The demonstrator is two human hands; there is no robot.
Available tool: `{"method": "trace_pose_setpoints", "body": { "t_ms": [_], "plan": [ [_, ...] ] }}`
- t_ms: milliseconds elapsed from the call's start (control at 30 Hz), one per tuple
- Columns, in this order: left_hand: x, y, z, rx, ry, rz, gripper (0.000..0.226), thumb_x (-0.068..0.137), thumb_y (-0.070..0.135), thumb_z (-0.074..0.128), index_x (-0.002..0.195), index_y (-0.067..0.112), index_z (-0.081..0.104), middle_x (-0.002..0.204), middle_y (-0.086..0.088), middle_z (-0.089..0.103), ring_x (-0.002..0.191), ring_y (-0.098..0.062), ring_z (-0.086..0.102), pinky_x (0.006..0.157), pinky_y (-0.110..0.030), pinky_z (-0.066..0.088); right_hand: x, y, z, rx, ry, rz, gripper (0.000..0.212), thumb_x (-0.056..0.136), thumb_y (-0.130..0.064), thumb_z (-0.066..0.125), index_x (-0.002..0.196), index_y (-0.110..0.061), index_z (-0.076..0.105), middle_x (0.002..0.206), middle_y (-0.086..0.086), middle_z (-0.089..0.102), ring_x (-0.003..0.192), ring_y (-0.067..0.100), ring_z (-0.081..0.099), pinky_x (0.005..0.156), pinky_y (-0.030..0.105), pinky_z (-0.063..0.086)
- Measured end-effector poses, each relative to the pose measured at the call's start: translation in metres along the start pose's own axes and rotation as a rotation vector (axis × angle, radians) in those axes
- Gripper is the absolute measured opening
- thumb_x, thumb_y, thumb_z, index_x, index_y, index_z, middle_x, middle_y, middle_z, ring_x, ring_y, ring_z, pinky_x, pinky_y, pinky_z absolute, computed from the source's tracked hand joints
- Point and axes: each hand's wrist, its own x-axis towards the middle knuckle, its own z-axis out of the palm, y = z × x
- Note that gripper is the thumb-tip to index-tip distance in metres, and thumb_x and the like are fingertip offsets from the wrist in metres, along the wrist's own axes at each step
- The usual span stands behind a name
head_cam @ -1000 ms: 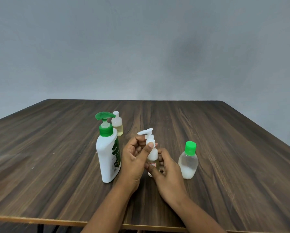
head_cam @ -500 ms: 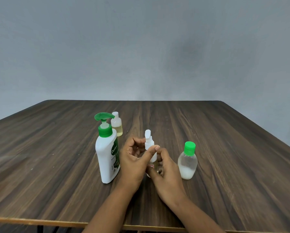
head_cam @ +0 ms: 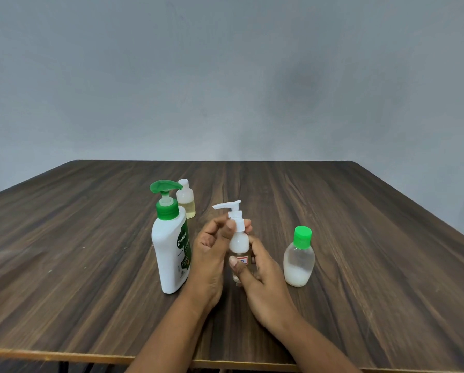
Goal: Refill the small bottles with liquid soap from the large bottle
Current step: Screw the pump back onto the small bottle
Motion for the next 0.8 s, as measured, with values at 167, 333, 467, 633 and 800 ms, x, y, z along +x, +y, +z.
{"method": "trace_pose_setpoints", "body": {
  "t_ms": [167, 333, 467, 633, 800],
  "plan": [
    [0.002, 0.001, -0.002, -0.013, -0.010, -0.037, 0.041, 0.070, 0.033, 0.078, 0.099, 0.007, 0.066, 0.086, -0.013, 0.071, 0.088, -0.019, 0.068, 0.070, -0.026, 0.055, -0.001, -0.001, -0.002, 0.126, -0.087, 0.036, 0.036, 0.089, -0.029, 0.049, 0.124, -0.026, 0.052, 0.109, -0.008, 0.066, 0.102, 0.005, 0.062, 0.085, 0.026, 0.052],
    [0.000, 0.003, -0.003, 0.044, -0.088, -0.079, 0.035, 0.080, 0.045, 0.067, 0.100, 0.016, 0.072, 0.097, -0.014, 0.071, 0.065, -0.024, 0.054, 0.037, -0.017, 0.039, -0.002, -0.005, 0.001, 0.280, -0.091, 0.113, 0.032, 0.087, -0.036, 0.042, 0.114, -0.021, 0.048, 0.084, -0.006, 0.060, 0.074, 0.007, 0.057, 0.057, 0.020, 0.045],
    [-0.001, 0.003, -0.002, 0.069, -0.123, -0.107, 0.041, 0.085, 0.048, 0.055, 0.108, 0.017, 0.069, 0.100, -0.011, 0.069, 0.058, -0.018, 0.046, 0.033, -0.015, 0.028, -0.001, -0.008, 0.000, 0.312, -0.094, 0.139, 0.028, 0.086, -0.040, 0.041, 0.109, -0.024, 0.042, 0.081, -0.003, 0.058, 0.069, 0.008, 0.056, 0.054, 0.019, 0.042],
    [-0.001, 0.004, -0.001, 0.008, -0.076, -0.136, 0.039, 0.079, 0.026, 0.070, 0.116, 0.019, 0.062, 0.098, -0.012, 0.067, 0.069, -0.014, 0.062, 0.043, -0.021, 0.048, 0.000, -0.009, 0.000, 0.286, -0.110, 0.156, 0.027, 0.084, -0.041, 0.041, 0.105, -0.023, 0.042, 0.078, 0.001, 0.056, 0.064, 0.007, 0.052, 0.051, 0.017, 0.040],
    [-0.001, 0.004, -0.003, -0.037, -0.116, -0.149, 0.024, 0.086, 0.019, 0.062, 0.109, 0.013, 0.064, 0.093, -0.012, 0.069, 0.071, -0.016, 0.065, 0.042, -0.020, 0.047, 0.000, -0.011, -0.001, 0.323, -0.088, 0.182, 0.028, 0.083, -0.039, 0.044, 0.099, -0.017, 0.042, 0.075, 0.006, 0.053, 0.059, 0.008, 0.051, 0.047, 0.013, 0.038]
  ]
}}
